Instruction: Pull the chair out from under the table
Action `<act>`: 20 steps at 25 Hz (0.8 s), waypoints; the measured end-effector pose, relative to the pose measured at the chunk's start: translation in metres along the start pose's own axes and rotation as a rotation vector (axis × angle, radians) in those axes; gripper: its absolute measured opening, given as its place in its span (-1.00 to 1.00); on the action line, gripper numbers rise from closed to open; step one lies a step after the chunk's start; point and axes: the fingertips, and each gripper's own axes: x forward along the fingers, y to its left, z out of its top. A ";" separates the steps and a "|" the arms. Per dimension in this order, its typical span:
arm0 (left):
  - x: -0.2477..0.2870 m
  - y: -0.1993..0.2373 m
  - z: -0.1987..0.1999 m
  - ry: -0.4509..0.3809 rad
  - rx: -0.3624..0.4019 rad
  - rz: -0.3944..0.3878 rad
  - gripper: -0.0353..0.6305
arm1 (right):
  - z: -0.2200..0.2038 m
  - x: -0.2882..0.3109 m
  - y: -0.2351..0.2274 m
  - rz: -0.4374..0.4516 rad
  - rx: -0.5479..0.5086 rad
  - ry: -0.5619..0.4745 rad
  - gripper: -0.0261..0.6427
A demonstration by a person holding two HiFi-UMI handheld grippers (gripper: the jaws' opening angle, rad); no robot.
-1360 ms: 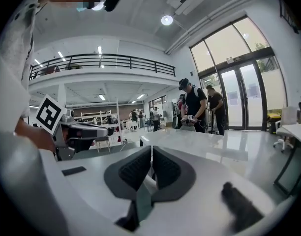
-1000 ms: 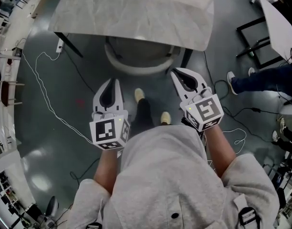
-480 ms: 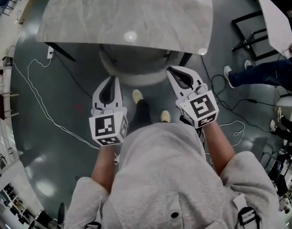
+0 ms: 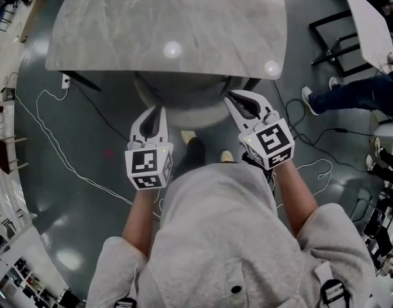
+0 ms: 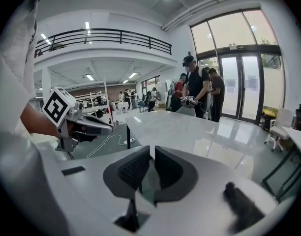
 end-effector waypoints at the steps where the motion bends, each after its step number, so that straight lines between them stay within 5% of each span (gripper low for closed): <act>1: 0.004 0.001 -0.004 0.022 0.008 -0.020 -0.82 | -0.003 0.003 0.002 0.019 -0.002 0.018 -0.83; 5: 0.022 -0.006 -0.026 0.119 0.060 -0.151 -0.82 | -0.022 0.015 0.011 0.109 -0.056 0.120 -0.61; 9: 0.034 -0.021 -0.052 0.210 0.095 -0.368 -0.77 | -0.051 0.025 0.018 0.170 -0.149 0.239 -0.42; 13: 0.041 -0.034 -0.088 0.335 0.181 -0.596 -0.27 | -0.091 0.041 0.033 0.251 -0.250 0.361 -0.35; 15: 0.043 -0.038 -0.109 0.394 0.261 -0.698 -0.06 | -0.119 0.049 0.042 0.303 -0.315 0.450 -0.32; 20: 0.045 -0.038 -0.161 0.532 0.557 -0.856 0.06 | -0.173 0.059 0.065 0.434 -0.450 0.613 -0.28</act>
